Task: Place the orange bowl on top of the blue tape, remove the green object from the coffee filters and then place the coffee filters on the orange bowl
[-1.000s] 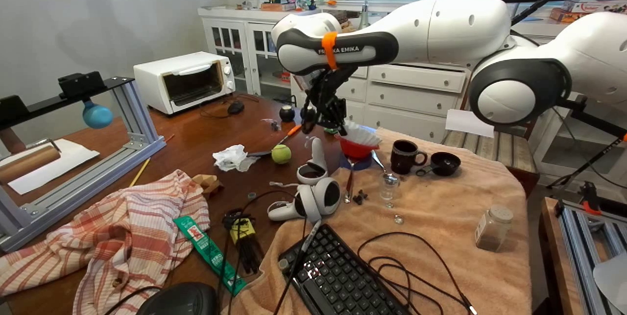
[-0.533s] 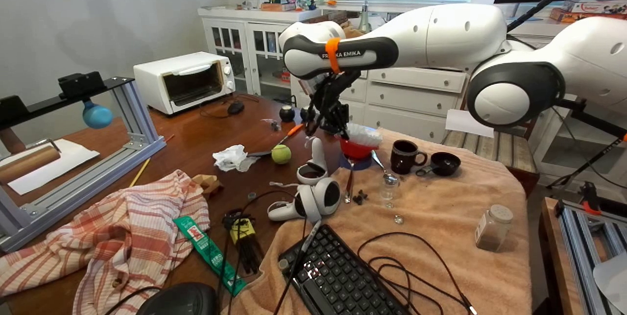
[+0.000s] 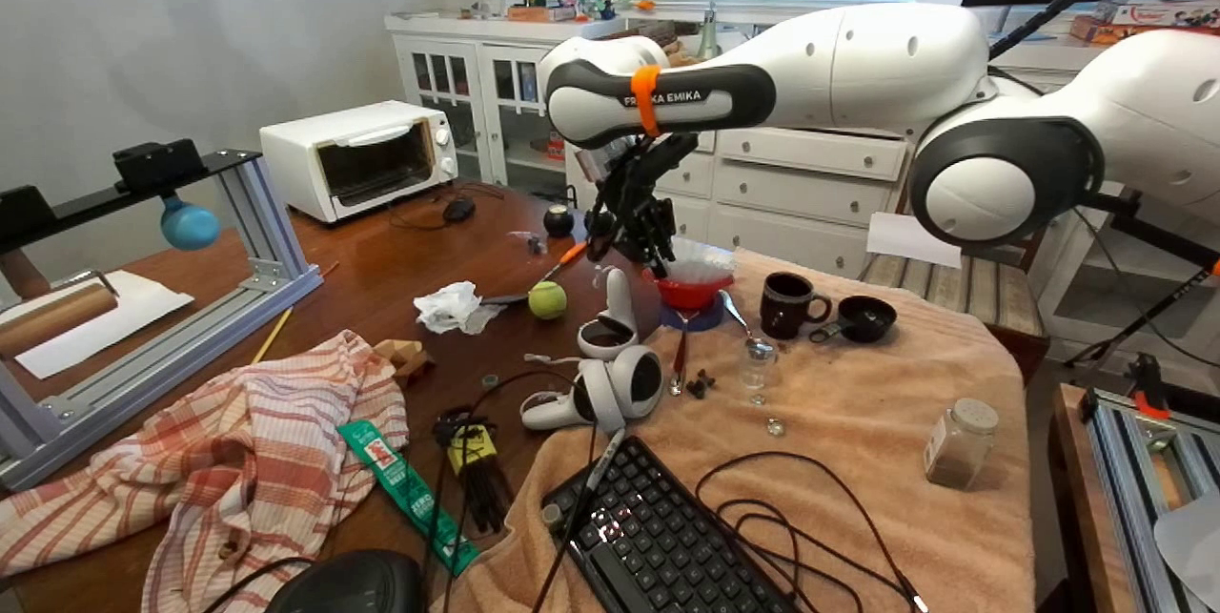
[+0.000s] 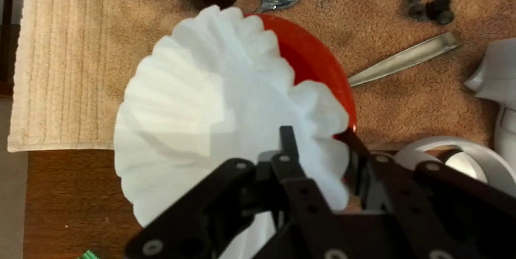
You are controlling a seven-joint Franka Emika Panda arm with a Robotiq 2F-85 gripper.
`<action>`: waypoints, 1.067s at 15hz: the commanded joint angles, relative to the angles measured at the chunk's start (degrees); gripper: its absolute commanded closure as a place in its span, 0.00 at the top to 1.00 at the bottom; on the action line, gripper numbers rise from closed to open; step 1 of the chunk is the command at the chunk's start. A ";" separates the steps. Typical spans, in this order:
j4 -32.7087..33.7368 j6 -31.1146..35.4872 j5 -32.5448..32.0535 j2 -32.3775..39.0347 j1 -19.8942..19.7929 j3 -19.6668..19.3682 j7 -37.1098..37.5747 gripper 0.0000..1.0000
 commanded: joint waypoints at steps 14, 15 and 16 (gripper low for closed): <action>0.59 3.08 3.72 -8.25 -0.58 2.73 -0.05 1.00; -0.36 2.15 2.17 -8.28 0.36 1.32 1.18 1.00; -0.36 2.44 2.58 -8.88 0.26 1.65 1.06 1.00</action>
